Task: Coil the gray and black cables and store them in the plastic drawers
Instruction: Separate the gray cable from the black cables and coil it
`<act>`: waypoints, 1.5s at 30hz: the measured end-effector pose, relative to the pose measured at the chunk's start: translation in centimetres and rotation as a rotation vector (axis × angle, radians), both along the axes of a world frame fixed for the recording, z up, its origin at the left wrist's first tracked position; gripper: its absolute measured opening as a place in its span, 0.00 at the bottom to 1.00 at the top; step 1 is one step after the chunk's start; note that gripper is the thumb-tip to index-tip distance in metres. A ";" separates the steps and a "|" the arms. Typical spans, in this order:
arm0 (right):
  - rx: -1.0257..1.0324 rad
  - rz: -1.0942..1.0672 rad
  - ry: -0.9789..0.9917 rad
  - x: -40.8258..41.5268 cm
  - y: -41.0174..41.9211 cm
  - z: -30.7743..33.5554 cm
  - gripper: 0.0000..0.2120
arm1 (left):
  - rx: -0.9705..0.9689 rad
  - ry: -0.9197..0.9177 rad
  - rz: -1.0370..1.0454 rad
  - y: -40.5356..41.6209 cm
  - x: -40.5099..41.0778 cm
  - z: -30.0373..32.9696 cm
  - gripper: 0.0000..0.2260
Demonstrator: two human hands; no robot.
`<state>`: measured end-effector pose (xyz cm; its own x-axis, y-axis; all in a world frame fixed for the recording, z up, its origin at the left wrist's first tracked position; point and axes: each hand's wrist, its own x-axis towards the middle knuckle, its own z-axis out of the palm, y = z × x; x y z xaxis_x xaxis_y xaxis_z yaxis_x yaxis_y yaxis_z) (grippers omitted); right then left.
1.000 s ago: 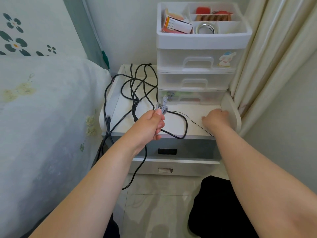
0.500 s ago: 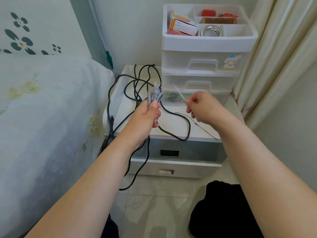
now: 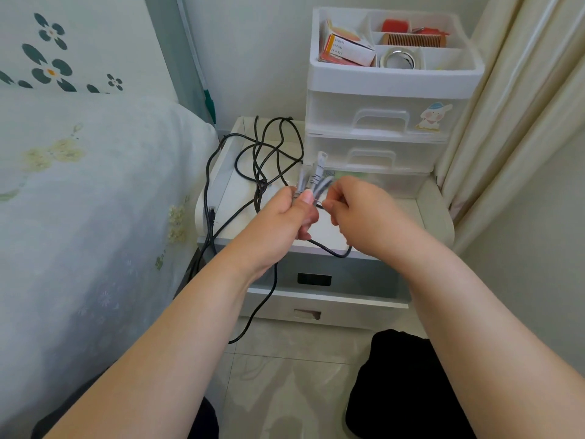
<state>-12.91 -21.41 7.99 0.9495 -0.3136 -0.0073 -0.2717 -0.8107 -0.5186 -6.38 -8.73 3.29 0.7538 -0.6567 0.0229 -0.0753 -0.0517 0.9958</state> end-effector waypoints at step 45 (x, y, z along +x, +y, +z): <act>-0.360 0.640 -0.972 1.7 2.0 -5.5 0.05 | -0.002 0.482 -0.423 7.5 0.8 1.6 0.08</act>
